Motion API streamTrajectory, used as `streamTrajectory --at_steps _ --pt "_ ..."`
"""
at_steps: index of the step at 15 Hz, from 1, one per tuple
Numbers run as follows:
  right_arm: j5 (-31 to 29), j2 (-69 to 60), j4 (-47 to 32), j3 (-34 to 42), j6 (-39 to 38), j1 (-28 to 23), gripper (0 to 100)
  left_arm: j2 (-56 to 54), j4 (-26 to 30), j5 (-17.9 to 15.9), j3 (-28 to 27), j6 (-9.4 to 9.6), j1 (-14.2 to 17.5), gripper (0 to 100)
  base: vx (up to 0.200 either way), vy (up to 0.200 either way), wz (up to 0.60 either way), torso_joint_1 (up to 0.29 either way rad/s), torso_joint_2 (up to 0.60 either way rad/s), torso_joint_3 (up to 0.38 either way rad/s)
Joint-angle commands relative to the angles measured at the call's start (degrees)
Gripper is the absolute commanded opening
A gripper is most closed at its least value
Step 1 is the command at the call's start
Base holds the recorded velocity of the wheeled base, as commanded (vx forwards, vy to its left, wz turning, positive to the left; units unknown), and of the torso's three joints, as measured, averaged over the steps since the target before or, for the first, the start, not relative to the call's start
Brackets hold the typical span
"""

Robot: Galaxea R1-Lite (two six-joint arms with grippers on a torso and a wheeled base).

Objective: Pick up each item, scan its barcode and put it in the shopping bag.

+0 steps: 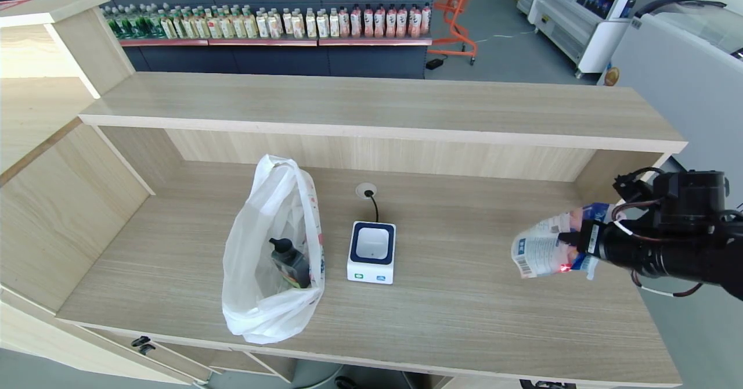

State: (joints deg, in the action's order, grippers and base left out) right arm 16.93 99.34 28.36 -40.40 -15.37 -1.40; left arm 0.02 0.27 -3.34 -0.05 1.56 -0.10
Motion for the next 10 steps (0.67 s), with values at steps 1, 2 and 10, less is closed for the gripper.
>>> streamTrajectory --at_steps 1,2,10 --pt "14.3 -11.6 -2.8 -0.3 1.7 -1.6 0 0.0 0.0 0.0 0.0 0.02 0.0 100 0.000 0.000 0.00 0.000 0.00 0.000" --pt "22.0 -13.7 -3.0 -0.4 1.7 -1.6 0 0.0 0.0 0.0 0.0 0.02 0.0 100 0.000 0.000 0.00 0.000 0.00 0.000" --pt "34.8 -24.7 -3.7 -0.6 -17.3 18.1 0 0.0 0.0 0.0 0.0 0.02 0.0 100 0.000 0.000 0.00 0.000 0.00 0.000"
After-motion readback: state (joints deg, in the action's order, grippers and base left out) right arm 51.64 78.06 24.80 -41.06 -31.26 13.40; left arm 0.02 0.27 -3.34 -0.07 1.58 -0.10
